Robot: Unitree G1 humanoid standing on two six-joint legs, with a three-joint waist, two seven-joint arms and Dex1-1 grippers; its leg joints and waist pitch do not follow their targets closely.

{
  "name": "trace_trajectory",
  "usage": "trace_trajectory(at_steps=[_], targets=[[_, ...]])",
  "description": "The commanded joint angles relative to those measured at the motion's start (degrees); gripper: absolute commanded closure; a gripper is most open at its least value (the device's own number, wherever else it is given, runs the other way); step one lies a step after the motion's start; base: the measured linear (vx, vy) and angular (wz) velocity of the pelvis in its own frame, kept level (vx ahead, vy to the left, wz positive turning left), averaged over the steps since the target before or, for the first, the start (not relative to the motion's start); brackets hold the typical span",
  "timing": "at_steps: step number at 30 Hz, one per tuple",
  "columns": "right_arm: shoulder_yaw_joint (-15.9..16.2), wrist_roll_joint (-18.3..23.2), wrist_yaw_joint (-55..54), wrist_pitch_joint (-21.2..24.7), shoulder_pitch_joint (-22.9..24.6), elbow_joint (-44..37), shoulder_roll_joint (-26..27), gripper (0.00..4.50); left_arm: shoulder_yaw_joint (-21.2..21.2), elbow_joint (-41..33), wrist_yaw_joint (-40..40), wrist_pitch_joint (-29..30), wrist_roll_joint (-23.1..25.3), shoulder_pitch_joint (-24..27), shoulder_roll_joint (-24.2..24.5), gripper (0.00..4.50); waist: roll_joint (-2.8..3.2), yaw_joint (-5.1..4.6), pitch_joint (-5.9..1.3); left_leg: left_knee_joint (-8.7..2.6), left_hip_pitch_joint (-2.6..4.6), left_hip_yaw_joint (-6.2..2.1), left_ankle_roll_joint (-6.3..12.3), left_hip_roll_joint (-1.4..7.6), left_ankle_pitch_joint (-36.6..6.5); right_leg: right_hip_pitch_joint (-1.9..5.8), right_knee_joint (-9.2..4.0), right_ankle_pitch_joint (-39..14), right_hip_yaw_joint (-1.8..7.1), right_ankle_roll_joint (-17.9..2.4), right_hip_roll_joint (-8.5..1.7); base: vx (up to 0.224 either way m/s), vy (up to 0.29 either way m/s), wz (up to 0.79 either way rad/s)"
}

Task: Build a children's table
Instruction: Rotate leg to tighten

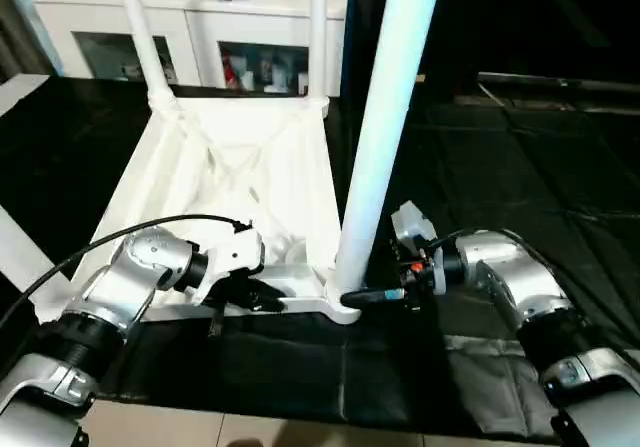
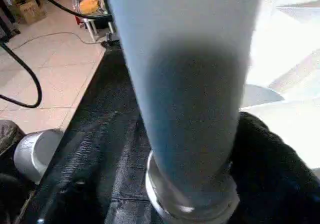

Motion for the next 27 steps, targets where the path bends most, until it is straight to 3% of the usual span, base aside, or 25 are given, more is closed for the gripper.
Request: trace_trajectory(at_steps=[1,7,8,10,15,17,20,23,24,25,26,27], targets=[[-0.4,-0.5,1.6,-1.1,-1.7,1.6,0.2,1.47,-0.9,-0.1,-1.7,-0.8,0.7,-0.3,0.2,4.50,-0.19,-0.15,-3.96,-3.53,0.15,-0.42,2.66,2.39,-9.1,3.10,-4.32,-16.5,3.39,-9.2,-5.22,0.000,0.000,0.00],[-0.6,-1.1,2.4,-2.8,-2.9,5.2,1.2,1.73,-0.4,0.1,-1.1,-0.6,0.8,-0.1,-0.1,4.50,-0.12,-0.07,-3.99,-3.62,0.24,-0.46,2.43,2.50,-9.4,2.97,-4.28,-16.5,3.40,-9.5,-5.21,0.000,0.000,0.00],[-0.7,-1.1,2.8,-2.9,-3.0,5.7,1.3,2.03,-0.2,0.2,-0.8,-0.2,0.7,-0.1,-0.2,4.50,-0.18,-0.05,-4.00,-3.60,0.23,-0.45,2.43,2.50,-9.4,2.98,-4.21,-16.2,3.42,-9.6,-5.23,0.000,0.000,0.00],[-0.8,-0.8,3.2,-2.9,-3.0,5.9,1.5,2.13,0.0,0.2,-0.5,0.3,0.5,-0.1,-0.4,4.50,-0.22,0.02,-4.05,-3.57,0.20,-0.44,2.55,2.48,-9.1,3.06,-4.14,-15.8,3.45,-9.6,-5.24,0.000,0.000,0.00],[-1.6,0.2,2.9,-3.2,-1.9,5.2,2.1,2.43,1.6,1.0,3.3,4.3,0.0,-1.5,-2.5,4.50,-0.06,0.07,-3.99,-3.56,0.33,-0.38,2.49,2.49,-9.6,2.93,-4.31,-16.4,3.43,-9.7,-5.24,0.000,0.000,0.00],[-2.2,1.0,2.0,-2.5,-0.9,4.1,2.5,2.47,2.4,1.3,5.4,6.4,-0.3,-2.1,-3.6,4.50,-0.02,0.24,-3.91,-3.52,0.70,-0.28,2.40,2.48,-10.5,2.70,-4.59,-17.6,3.48,-9.6,-5.19,0.000,0.000,0.00],[-3.1,0.0,-4.7,-2.1,1.1,3.3,3.9,2.50,4.5,1.9,10.5,10.2,-1.4,-3.4,-6.9,4.50,0.28,0.09,-3.85,-3.69,0.45,-0.39,1.90,2.48,-10.8,2.94,-4.73,-18.6,3.43,-9.2,-5.17,0.000,0.000,0.00],[-3.7,-1.5,-11.2,-0.5,1.7,3.4,5.4,2.51,5.4,2.5,14.3,11.9,-1.2,-4.4,-9.1,4.50,0.20,-0.36,-3.80,-3.77,0.32,-0.61,0.97,2.12,-11.5,3.17,-5.07,-21.3,3.18,-7.9,-5.22,0.000,0.000,0.00],[-4.9,-3.3,-22.4,2.0,1.4,4.0,9.0,2.51,6.2,3.6,20.9,14.3,0.0,-6.0,-12.8,4.50,0.30,-0.61,-3.66,-3.84,0.33,-0.65,0.75,2.02,-11.8,3.14,-5.28,-22.6,3.15,-7.2,-5.20,0.000,0.000,0.00],[-4.9,-3.3,-22.4,2.0,1.4,4.0,9.0,2.51,6.2,3.6,20.9,14.3,0.0,-6.0,-12.8,4.50,0.23,-1.02,-3.50,-3.89,0.31,-0.62,0.41,1.95,-12.1,3.00,-5.44,-23.4,3.11,-7.0,-5.06,0.000,0.000,0.00],[-5.4,-3.7,-26.3,2.9,1.1,4.4,10.6,2.52,6.6,4.1,23.6,15.2,0.4,-6.7,-14.4,4.50,0.09,-1.30,-3.67,-3.79,0.74,-0.75,0.11,1.70,-13.1,3.02,-5.91,-25.9,2.87,-6.1,-5.25,0.000,0.000,0.00],[-6.3,-4.4,-32.4,4.3,0.1,5.4,13.2,2.52,7.4,4.9,27.8,16.6,0.9,-7.8,-17.0,4.50,0.19,-1.63,-3.69,-3.76,0.58,-0.77,-0.05,1.67,-12.7,3.12,-5.73,-25.7,2.96,-6.1,-5.26,0.000,0.000,0.00]])
